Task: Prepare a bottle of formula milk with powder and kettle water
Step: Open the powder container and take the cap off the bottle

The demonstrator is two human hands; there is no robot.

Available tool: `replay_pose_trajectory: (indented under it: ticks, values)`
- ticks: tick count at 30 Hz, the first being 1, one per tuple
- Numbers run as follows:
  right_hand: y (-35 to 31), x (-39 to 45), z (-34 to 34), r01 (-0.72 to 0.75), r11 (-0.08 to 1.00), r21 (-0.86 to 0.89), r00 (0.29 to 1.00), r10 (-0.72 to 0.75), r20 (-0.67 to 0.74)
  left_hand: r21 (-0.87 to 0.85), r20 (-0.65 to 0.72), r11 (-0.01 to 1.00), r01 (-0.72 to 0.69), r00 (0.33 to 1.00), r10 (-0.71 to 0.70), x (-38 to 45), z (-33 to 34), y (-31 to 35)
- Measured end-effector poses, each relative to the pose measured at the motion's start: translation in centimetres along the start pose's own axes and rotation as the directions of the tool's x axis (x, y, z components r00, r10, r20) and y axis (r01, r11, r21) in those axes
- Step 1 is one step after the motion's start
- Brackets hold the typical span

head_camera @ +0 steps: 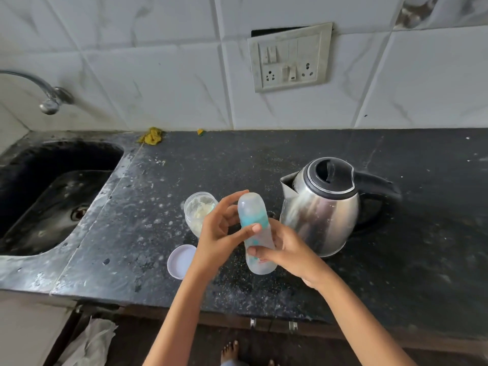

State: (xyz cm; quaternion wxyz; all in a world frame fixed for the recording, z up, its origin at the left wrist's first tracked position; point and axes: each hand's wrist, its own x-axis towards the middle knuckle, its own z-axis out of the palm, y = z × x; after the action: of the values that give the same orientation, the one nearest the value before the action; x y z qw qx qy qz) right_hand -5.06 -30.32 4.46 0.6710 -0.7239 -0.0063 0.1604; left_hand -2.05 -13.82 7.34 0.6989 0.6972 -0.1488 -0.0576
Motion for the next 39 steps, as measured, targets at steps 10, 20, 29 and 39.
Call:
replay_pose_trajectory:
  ticks: [10,20,29,39]
  values:
    - [0.5,3.0,4.5,0.07,0.823,-0.564,0.797,-0.386,-0.465,0.353,-0.433,0.933,-0.074,0.871,0.233,-1.5,2.6,-0.2]
    - [3.8,6.8,5.2,-0.008,0.896,-0.444,0.735,-0.296,-0.61,0.326,-0.528,0.945,0.006,0.83,0.177,-3.3,-1.0,-0.4]
    - [5.3,7.4,5.3,0.075,0.899,-0.431,0.767,-0.329,-0.551,0.261,-0.512,0.962,0.08,0.856,0.067,-5.6,-1.5,-1.7]
    - [7.9,-1.8,1.5,0.063,0.929,-0.366,0.819,-0.258,-0.513,0.463,-0.126,0.883,0.075,0.992,-0.018,-5.7,-1.2,-4.7]
